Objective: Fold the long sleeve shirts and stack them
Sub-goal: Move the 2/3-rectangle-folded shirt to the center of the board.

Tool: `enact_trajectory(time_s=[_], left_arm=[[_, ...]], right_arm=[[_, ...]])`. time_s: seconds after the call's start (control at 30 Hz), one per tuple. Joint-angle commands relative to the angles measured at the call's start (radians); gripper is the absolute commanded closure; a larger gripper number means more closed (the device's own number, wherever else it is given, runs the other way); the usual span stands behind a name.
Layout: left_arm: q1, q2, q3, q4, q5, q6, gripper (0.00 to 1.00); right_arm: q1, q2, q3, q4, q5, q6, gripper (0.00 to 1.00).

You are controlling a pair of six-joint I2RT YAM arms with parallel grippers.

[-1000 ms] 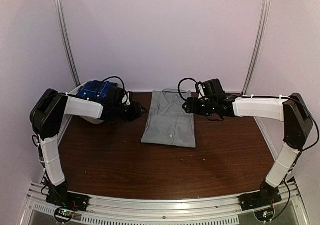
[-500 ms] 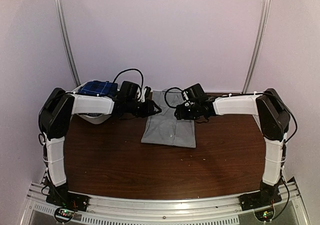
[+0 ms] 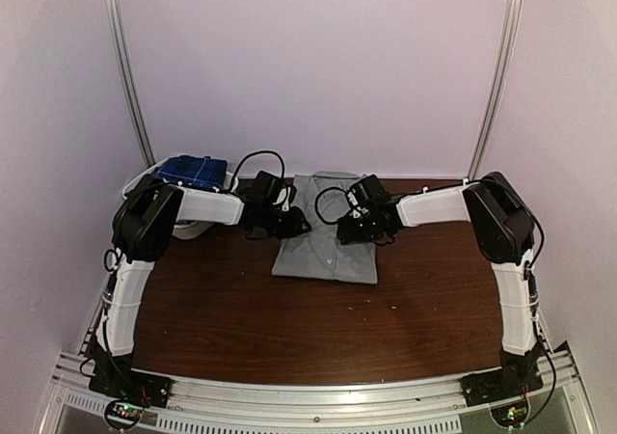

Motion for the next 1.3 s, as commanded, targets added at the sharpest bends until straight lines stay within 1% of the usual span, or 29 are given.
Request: enact_trajectory(time_s=[0.0, 0.23, 0.47, 0.6, 0.73, 0.83, 1.03, 1.13, 1.2, 1.27], left_arm=[[0.004, -0.014, -0.04, -0.07, -0.081, 0.032, 0.62], [-0.029, -0.11, -0.165, -0.068, -0.085, 0.033, 0.62], [-0.079, -0.271, -0.367, -0.038, -0.115, 0.003, 0.62], [-0.114, -0.365, -0.47, -0.023, -0.12, -0.034, 0.62], [-0.137, -0.44, -0.537, -0.015, -0.122, -0.06, 0.62], [-0.137, -0.481, -0.549, -0.022, -0.147, -0.058, 0.62], [-0.136, -0.493, -0.462, -0.069, -0.194, -0.008, 0.61], [-0.127, -0.471, -0.429, -0.074, -0.189, 0.011, 0.6], [-0.122, -0.456, -0.407, -0.076, -0.181, 0.022, 0.61], [-0.117, -0.443, -0.387, -0.076, -0.171, 0.033, 0.61]], right_arm=[[0.008, 0.018, -0.004, -0.025, 0.022, -0.05, 0.29], [0.044, -0.023, -0.111, -0.013, 0.021, -0.063, 0.27], [0.105, -0.124, -0.284, 0.032, 0.006, -0.07, 0.27], [0.133, -0.19, -0.346, 0.023, -0.004, -0.067, 0.27], [0.149, -0.25, -0.394, 0.027, -0.031, -0.053, 0.27], [0.146, -0.289, -0.384, 0.008, -0.025, -0.036, 0.26], [0.102, -0.389, -0.347, -0.025, -0.024, 0.02, 0.27], [0.059, -0.442, -0.373, -0.029, -0.023, 0.054, 0.32], [0.054, -0.466, -0.392, -0.031, -0.021, 0.06, 0.35], [0.055, -0.475, -0.409, -0.029, -0.034, 0.067, 0.41]])
